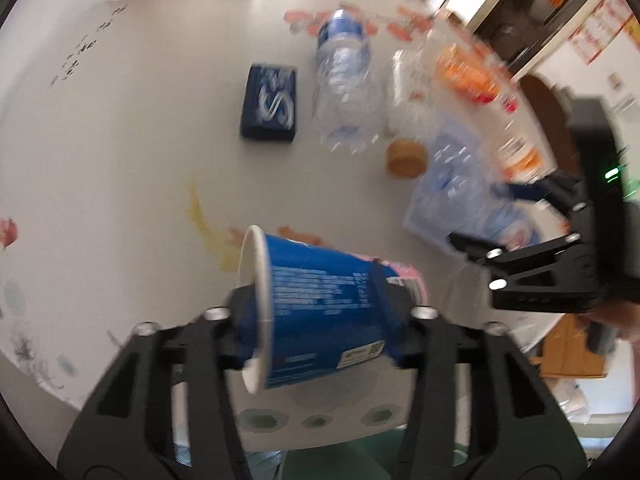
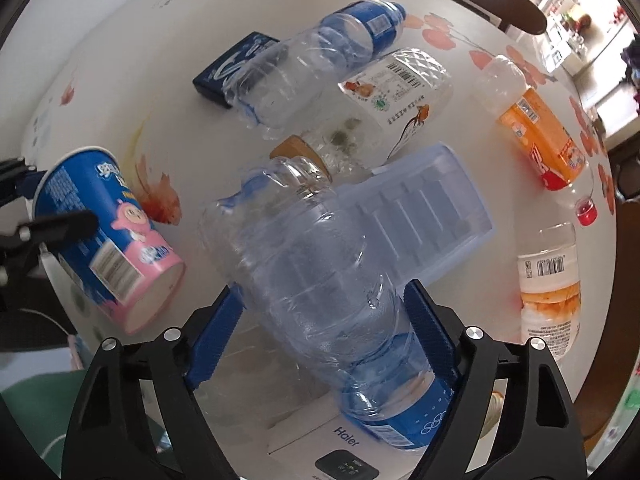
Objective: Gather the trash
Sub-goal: 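Grasp the paper cup with the left tool while the right tool grasps the clear water bottle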
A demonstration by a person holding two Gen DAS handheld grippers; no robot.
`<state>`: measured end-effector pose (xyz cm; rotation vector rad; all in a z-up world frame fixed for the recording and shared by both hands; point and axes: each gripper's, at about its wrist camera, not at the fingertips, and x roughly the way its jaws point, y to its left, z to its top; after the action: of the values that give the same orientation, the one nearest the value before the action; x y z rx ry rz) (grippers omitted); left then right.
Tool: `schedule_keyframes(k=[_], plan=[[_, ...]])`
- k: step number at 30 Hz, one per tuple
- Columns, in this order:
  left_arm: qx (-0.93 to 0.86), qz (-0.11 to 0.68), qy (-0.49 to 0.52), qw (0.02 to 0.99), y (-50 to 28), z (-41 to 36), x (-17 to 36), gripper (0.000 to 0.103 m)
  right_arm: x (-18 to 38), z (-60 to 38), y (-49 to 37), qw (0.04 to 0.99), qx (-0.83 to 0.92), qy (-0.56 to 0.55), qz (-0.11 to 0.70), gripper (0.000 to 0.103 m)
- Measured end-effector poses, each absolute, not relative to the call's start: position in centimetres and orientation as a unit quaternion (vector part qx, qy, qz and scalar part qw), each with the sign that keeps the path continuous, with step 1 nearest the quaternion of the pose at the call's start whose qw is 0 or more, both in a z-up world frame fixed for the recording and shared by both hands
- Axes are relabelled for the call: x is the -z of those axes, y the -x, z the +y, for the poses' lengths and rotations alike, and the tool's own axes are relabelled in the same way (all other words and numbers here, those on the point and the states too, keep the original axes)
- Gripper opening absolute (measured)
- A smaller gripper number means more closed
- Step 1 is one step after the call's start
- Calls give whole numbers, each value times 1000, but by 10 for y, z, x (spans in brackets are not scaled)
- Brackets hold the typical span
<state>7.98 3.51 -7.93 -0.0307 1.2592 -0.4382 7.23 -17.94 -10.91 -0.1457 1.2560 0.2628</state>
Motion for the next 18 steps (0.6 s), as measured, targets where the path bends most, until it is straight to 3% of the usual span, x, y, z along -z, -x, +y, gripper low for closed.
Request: schedule_keyframes(k=[8, 12, 18], plan=[[204, 592, 56, 777, -84, 42, 80, 27, 98, -188, -71, 809, -117, 46, 574, 76], [229, 584, 90, 774, -78, 45, 73, 15, 90, -192, -73, 814, -121, 41, 567, 75], [238, 588, 119, 764, -77, 43, 72, 9, 81, -199, -72, 822, -122, 28, 555, 73]])
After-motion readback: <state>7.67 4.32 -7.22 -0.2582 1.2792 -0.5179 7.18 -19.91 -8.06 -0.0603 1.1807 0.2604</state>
